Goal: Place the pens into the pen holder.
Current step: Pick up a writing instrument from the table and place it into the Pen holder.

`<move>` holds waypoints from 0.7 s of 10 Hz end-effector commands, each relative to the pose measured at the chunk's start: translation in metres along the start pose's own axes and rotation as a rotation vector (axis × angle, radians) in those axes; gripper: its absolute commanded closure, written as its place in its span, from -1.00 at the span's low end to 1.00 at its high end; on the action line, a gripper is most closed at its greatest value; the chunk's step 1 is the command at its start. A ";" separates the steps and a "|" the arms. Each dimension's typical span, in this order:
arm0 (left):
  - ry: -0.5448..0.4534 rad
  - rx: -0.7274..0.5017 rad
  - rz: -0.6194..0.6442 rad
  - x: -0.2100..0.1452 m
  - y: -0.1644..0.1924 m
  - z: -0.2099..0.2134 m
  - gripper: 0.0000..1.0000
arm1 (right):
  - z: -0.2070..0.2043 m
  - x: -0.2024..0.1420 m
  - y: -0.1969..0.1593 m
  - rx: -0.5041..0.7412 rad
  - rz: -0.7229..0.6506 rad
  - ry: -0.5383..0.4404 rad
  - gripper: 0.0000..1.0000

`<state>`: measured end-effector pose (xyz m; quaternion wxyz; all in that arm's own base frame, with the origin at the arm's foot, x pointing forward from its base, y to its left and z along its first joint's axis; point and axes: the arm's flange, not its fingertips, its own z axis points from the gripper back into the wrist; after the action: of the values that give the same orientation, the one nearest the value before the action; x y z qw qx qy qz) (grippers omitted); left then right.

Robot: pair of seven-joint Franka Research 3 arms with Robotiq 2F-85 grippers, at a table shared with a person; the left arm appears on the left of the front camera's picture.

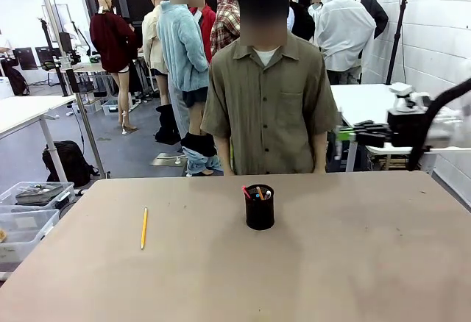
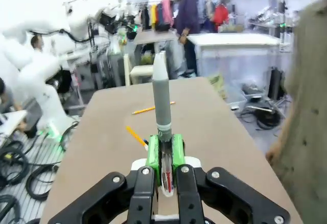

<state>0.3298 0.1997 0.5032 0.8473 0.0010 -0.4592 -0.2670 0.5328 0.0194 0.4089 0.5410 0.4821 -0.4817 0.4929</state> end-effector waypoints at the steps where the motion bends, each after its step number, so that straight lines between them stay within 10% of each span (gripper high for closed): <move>1: -0.004 0.009 0.000 -0.002 0.003 -0.001 -1.00 | -0.043 0.010 -0.006 0.069 0.044 0.031 1.00; 7: -0.004 0.009 0.000 -0.002 0.003 -0.001 -1.00 | -0.148 -0.016 -0.047 0.334 0.207 0.134 1.00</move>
<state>0.3298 0.1998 0.5032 0.8473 0.0011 -0.4591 -0.2669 0.5751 0.1612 0.3852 0.4536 0.4663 -0.4147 0.6362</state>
